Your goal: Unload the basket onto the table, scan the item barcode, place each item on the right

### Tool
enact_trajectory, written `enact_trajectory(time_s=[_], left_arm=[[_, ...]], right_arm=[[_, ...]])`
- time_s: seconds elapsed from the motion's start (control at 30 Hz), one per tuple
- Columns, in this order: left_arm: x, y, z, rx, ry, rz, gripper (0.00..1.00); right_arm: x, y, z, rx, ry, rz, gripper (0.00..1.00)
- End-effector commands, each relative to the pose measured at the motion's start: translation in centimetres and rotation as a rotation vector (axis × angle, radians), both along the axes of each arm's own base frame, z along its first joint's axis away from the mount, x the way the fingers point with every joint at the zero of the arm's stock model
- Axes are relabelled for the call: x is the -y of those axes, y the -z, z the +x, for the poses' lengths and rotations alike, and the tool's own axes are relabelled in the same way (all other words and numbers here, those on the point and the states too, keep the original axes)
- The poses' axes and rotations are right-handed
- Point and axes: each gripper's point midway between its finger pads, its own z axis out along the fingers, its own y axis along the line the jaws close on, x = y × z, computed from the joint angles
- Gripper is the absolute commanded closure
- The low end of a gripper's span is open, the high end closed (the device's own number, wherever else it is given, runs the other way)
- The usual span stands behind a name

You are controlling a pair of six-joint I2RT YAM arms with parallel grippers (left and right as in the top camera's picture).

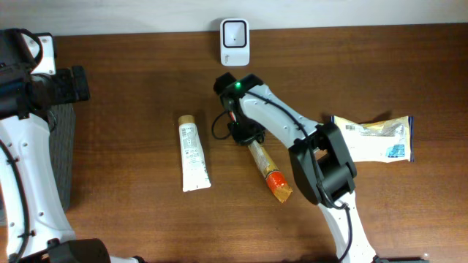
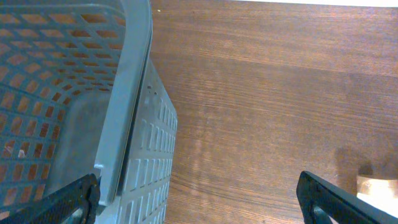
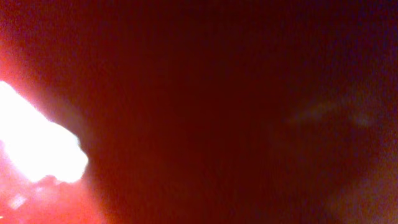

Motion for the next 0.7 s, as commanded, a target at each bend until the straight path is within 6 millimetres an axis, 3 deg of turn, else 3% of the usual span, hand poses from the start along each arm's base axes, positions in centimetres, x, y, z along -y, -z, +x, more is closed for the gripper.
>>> enact_trajectory(time_s=[0.0,0.13,0.2,0.3,0.67], left_arm=[[-0.1,-0.2,0.1,0.009,-0.007,-0.004,0.01],[0.0,-0.2,0.1,0.009,-0.007,-0.004,0.01],[-0.1,-0.2,0.1,0.009,-0.007,-0.004,0.01],[-0.1,-0.2,0.1,0.009,-0.007,-0.004,0.01],[-0.1,-0.2,0.1,0.009,-0.007,-0.004,0.01]], right_arm=[[0.3,-0.5,-0.8,-0.130,0.019,0.125,0.96],[-1.6,-3.7,-0.3,-0.191,-0.009,0.359,0.96],[-3.5,-7.1,-0.2,-0.246,-0.046,0.624,0.96],[-4.9,-11.8,-0.3,-0.287,-0.096,0.945,0.96],[-4.6,-28.0,2.0,-0.213,-0.045,1.629,0.96]])
